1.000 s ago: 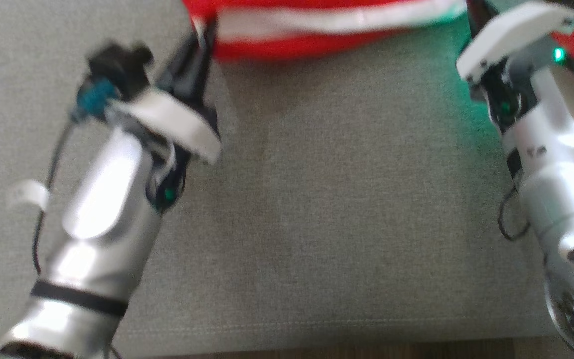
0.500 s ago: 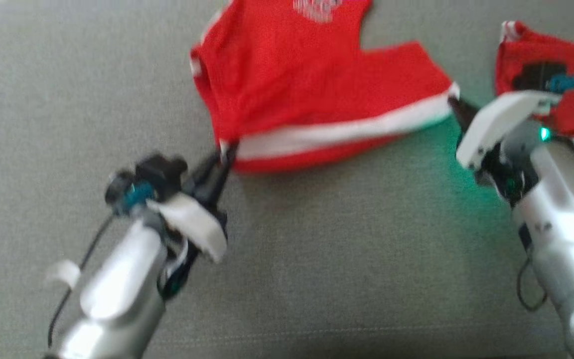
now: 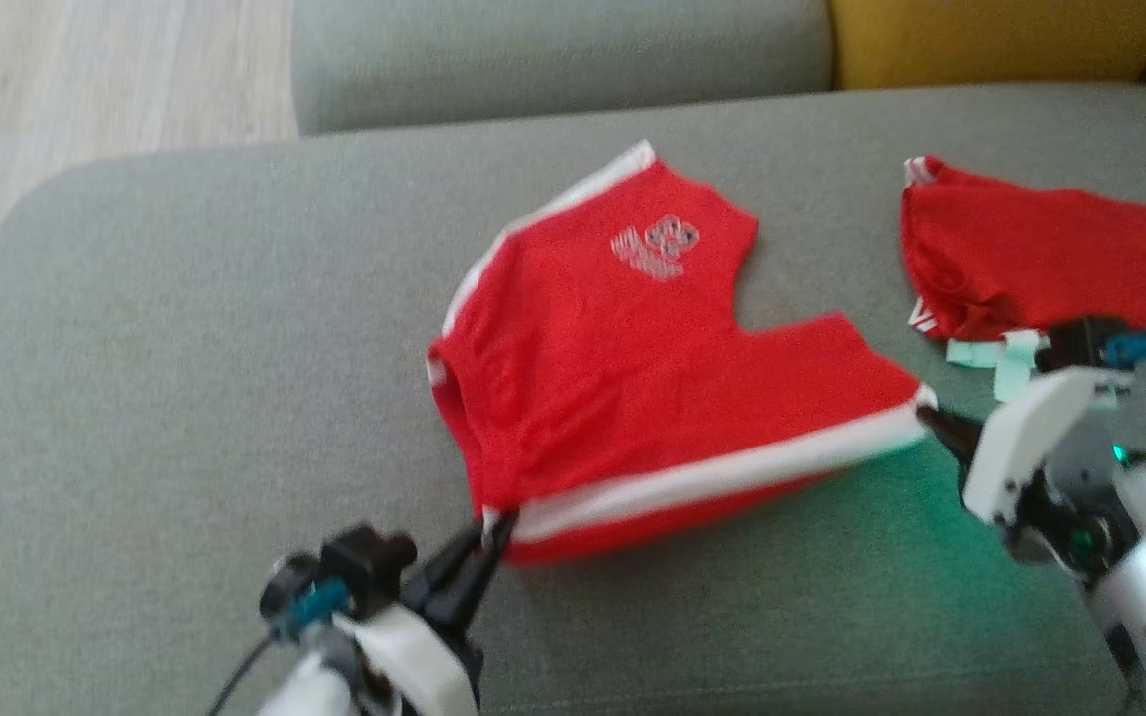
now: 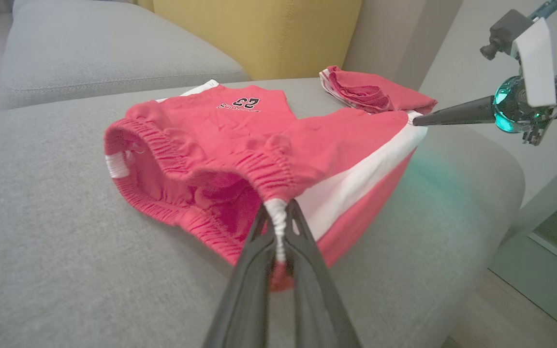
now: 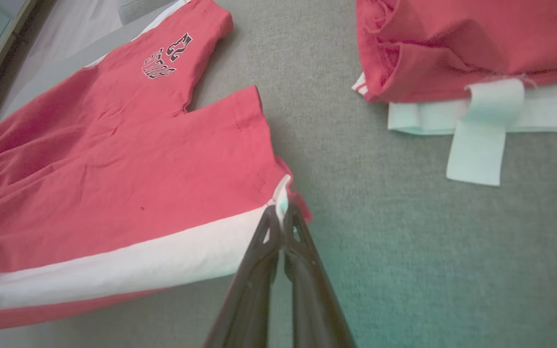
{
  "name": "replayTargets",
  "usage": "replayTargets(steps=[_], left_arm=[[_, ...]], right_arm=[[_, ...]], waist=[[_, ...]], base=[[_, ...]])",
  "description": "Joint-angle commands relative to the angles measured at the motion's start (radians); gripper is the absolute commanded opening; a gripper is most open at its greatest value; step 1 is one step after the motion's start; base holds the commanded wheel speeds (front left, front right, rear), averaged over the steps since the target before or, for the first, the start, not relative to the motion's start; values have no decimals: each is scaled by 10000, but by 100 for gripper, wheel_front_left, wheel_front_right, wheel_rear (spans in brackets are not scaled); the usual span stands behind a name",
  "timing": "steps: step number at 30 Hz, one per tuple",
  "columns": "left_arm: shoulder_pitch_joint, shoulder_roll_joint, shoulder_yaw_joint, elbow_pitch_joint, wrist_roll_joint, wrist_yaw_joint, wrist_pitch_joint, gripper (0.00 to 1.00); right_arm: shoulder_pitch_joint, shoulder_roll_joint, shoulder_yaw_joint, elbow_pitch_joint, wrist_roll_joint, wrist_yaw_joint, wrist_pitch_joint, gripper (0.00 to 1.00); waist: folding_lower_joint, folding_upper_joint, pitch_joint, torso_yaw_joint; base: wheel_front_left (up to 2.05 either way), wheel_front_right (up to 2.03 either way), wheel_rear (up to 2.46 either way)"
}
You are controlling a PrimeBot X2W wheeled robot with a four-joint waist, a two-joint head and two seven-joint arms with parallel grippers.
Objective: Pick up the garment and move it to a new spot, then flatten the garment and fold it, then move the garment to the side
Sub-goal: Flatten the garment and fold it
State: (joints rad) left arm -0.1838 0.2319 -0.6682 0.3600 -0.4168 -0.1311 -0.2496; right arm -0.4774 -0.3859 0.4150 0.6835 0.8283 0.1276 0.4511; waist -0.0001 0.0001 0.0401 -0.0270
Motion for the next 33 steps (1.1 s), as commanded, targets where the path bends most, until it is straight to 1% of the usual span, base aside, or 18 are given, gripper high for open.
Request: replayTargets(steps=[1, 2, 3, 6, 9, 13, 16, 21, 25, 29, 30, 31, 33], left_arm=[[66, 303, 199, -532, -108, 4, -122, 0], [201, 373, 100, -638, -98, 4, -122, 0], [201, 373, 100, -638, -98, 4, -122, 0], [423, 511, 81, -945, -142, 7, -122, 0], [516, 563, 73, -1208, -210, 21, -80, 0], [354, 552, 124, -1497, -263, 77, -2, 0], [43, 473, 228, -1600, -305, 152, 65, 0], [-641, 335, 314, -1529, -327, 168, 211, 0], [-1282, 134, 306, -1325, -319, 157, 274, 0], [-2158, -94, 133, -881, -305, 100, 314, 0], [-2324, -150, 109, -786, -322, 90, 298, 0], [-2491, -212, 86, -685, -347, 80, 276, 2], [-2834, -341, 32, -466, -396, 62, 226, 1]], right_arm=[[368, -473, -133, -789, 74, 31, 268, 0], [605, -585, -268, -1060, 78, 31, 401, 0], [605, -585, -268, -1060, 78, 31, 401, 0], [1245, -806, -810, -1939, 89, 31, 912, 0], [1705, -889, -1399, -2844, -106, 31, 1478, 0], [1920, -748, -2265, -3829, -717, 31, 2100, 0], [1852, -478, -2857, -4369, -1220, 31, 2578, 0], [1279, -80, -3555, -4914, -2002, 31, 3304, 0], [536, 98, -3881, -5092, -2500, 31, 3763, 0], [-663, 245, -3943, -4991, -2973, 31, 4204, 0], [-909, 244, -3916, -4928, -3099, 31, 4248, 0], [-1142, 216, -3866, -4854, -3245, 31, 4272, 0], [-1564, 119, -3683, -4647, -3491, 31, 4378, 0]], waist=[[1, -1, -405, -140], [1, -1, -458, -147], [1, -1, -458, -147], [1, -1, -521, -129], [1, -1, -532, -60], [1, -1, -382, 129], [1, -1, -164, 314], [1, -1, 321, 624], [1, -1, 832, 899], [1, -1, 1540, 1228], [1, -1, 1689, 1299], [1, -1, 1843, 1378], [1, -1, 2151, 1544]], base=[[0, 0, 0], [0, 0, 0], [0, 0, 0], [0, 0, 0], [0, 0, 0], [0, 0, 0], [0, 0, 0], [0, 0, 0], [0, 0, 0], [0, 0, 0], [0, 0, 0], [0, 0, 0], [0, 0, 0]])
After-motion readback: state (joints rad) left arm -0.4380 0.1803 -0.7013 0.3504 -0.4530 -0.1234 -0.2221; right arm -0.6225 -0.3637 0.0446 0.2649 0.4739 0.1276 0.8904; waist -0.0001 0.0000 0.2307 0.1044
